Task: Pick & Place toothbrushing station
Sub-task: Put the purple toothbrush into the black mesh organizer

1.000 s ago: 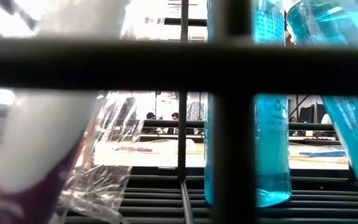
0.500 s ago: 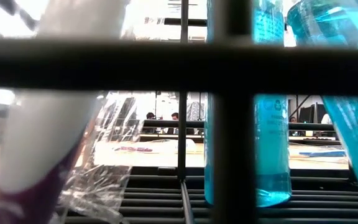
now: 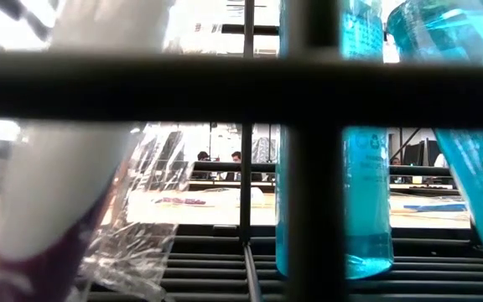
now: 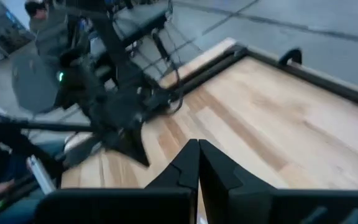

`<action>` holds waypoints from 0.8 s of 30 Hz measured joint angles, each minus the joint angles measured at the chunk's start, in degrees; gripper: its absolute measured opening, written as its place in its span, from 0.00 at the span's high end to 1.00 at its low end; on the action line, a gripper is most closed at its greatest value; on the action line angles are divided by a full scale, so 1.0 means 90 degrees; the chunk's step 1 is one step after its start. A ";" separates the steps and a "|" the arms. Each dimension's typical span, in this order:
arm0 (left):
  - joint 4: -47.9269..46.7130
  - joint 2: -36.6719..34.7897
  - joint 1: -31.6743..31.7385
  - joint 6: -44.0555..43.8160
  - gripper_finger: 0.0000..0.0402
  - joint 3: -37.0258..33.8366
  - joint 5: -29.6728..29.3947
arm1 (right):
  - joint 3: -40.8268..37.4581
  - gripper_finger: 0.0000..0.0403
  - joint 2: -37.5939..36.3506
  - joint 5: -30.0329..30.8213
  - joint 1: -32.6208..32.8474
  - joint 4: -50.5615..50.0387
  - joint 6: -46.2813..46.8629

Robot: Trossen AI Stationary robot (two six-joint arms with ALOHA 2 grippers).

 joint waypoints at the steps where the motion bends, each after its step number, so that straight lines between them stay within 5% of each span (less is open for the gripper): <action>1: 0.0012 0.0003 0.0058 0.0057 1.00 -0.0035 -0.0007 | -0.0009 1.00 0.0009 -0.0067 -0.0021 -0.0037 0.0009; 10: 0.0743 0.1076 0.0674 0.0858 0.93 -0.0062 0.0429 | 0.0000 1.00 0.0598 -0.0570 -0.0019 0.0147 0.0239; 24: 0.1833 0.2504 0.0571 0.2662 0.49 0.0456 0.0294 | 0.0001 1.00 0.0738 -0.0784 0.0351 0.0666 0.0170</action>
